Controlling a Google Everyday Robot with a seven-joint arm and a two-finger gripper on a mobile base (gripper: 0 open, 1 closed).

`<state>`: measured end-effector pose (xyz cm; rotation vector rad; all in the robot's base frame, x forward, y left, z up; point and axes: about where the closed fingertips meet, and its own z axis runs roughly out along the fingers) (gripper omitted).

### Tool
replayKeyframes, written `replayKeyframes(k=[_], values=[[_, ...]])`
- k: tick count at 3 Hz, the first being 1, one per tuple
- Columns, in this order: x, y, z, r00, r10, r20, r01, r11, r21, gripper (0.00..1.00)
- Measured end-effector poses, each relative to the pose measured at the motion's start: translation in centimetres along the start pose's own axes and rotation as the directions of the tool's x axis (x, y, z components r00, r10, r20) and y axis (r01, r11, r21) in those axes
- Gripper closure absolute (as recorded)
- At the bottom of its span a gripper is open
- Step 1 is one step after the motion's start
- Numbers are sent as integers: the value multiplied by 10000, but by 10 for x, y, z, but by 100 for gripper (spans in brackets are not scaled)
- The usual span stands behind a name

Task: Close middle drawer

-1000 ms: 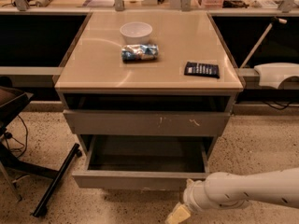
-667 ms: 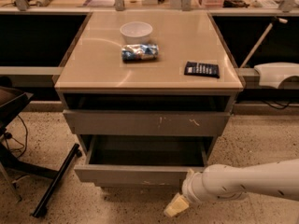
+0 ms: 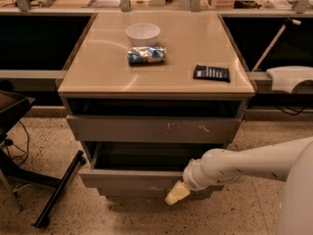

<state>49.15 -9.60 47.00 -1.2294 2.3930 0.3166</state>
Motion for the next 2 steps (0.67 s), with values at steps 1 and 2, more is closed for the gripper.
replayKeyframes(k=[1, 2], values=[[-2, -2, 0, 10000, -2, 32, 2, 10000, 15, 0], [4, 13, -14, 9999, -11, 114, 7, 9991, 428, 0]])
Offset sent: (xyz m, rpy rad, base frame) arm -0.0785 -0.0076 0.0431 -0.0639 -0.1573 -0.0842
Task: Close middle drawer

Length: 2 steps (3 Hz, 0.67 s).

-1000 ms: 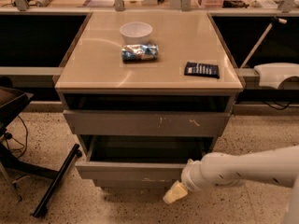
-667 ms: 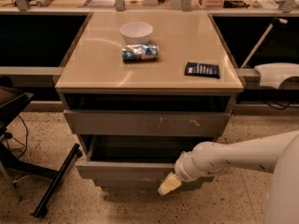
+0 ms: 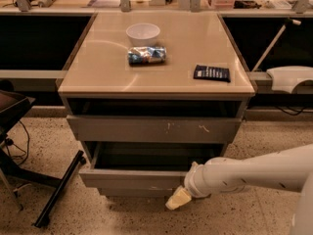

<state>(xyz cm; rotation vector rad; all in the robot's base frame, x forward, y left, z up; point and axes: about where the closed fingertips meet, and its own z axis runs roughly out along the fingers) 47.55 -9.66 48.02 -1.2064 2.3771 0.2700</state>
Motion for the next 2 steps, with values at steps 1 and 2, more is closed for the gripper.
replayKeyframes(k=[1, 2], values=[[31, 35, 3, 9978, 634, -185, -629, 9976, 287, 0], [81, 65, 28, 9921, 800, -963, -828, 9962, -258, 0]])
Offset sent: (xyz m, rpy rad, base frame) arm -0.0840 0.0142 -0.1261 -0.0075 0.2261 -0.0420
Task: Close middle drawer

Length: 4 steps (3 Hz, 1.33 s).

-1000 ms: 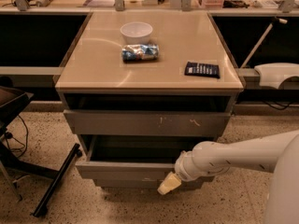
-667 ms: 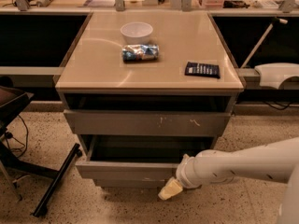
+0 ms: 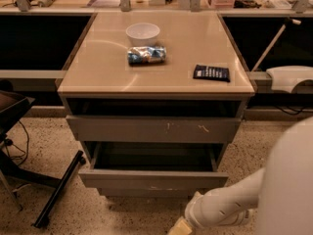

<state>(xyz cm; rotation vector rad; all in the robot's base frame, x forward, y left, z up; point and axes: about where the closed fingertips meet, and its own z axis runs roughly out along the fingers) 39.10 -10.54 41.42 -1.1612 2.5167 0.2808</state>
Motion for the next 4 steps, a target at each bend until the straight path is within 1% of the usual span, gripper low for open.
replayKeyframes(k=[1, 2, 3, 4], values=[[33, -3, 40, 9969, 307, -729, -373, 9952, -905, 0], [0, -59, 62, 9948, 864, -535, -891, 9948, -493, 0], [-8, -73, 63, 9944, 980, -392, -992, 9946, -310, 0], [-33, -104, 61, 9936, 1131, -23, -1131, 9935, 91, 0]])
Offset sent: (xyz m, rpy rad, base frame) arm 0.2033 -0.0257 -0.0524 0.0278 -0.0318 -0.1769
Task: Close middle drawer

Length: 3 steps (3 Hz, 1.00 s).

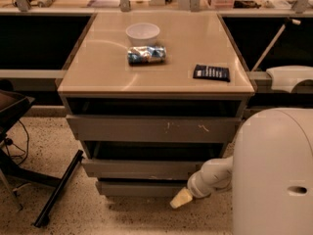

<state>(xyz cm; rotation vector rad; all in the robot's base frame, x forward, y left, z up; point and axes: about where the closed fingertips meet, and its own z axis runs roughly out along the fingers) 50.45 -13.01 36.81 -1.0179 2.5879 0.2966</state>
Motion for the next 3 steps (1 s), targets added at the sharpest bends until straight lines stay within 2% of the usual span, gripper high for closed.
replayKeyframes(k=[1, 2, 3], values=[[1, 1, -1, 10000, 0, 0, 0, 10000, 0, 0], [-21, -26, 8, 9993, 263, 269, -266, 9996, 80, 0], [-21, -26, 8, 9993, 263, 269, -266, 9996, 80, 0]])
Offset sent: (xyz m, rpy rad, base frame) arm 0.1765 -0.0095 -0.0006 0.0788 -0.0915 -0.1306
